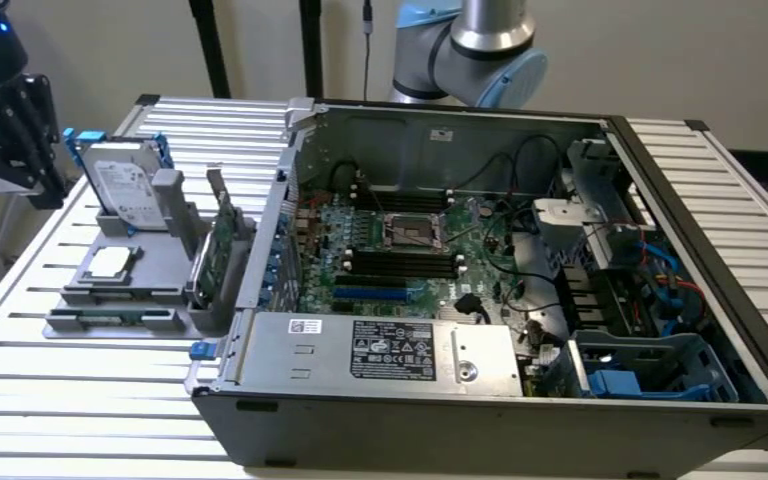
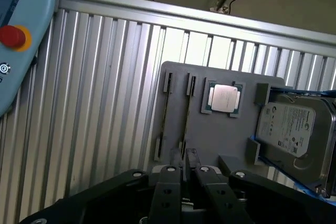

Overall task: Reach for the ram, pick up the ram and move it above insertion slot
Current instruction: 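Pick up the ram and move it above insertion slot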

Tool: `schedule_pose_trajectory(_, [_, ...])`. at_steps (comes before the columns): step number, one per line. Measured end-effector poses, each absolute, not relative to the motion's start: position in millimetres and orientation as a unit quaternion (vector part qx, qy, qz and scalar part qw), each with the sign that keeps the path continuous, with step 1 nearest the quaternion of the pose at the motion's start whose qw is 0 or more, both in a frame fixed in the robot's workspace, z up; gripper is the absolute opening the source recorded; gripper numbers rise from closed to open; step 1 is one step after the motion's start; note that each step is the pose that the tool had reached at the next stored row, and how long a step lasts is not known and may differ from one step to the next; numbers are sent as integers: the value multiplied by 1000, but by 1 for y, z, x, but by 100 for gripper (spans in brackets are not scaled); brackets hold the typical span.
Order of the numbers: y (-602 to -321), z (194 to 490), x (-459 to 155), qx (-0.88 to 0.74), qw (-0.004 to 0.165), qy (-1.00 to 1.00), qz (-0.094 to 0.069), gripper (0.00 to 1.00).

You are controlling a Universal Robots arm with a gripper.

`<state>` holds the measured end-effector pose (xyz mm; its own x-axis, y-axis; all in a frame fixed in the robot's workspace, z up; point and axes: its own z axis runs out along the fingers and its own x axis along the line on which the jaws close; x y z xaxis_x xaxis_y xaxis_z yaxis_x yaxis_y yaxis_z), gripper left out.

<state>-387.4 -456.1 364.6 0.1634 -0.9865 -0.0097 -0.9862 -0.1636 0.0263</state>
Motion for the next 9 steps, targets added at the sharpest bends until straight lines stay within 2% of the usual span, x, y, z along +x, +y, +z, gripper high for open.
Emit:
schedule_pose_trajectory(2, [-456,365,-387,763,7,-647,-12,30])
schedule_pose_trajectory(3, [-456,365,-387,762,7,-647,-12,30])
schedule_pose_trajectory(5, [-456,365,-387,761,7,-648,-12,42])
schedule_pose_trajectory(8, [-456,364,-387,755,7,-655,-12,47])
schedule_pose_trajectory(9, [-456,364,-387,753,7,-658,-12,54])
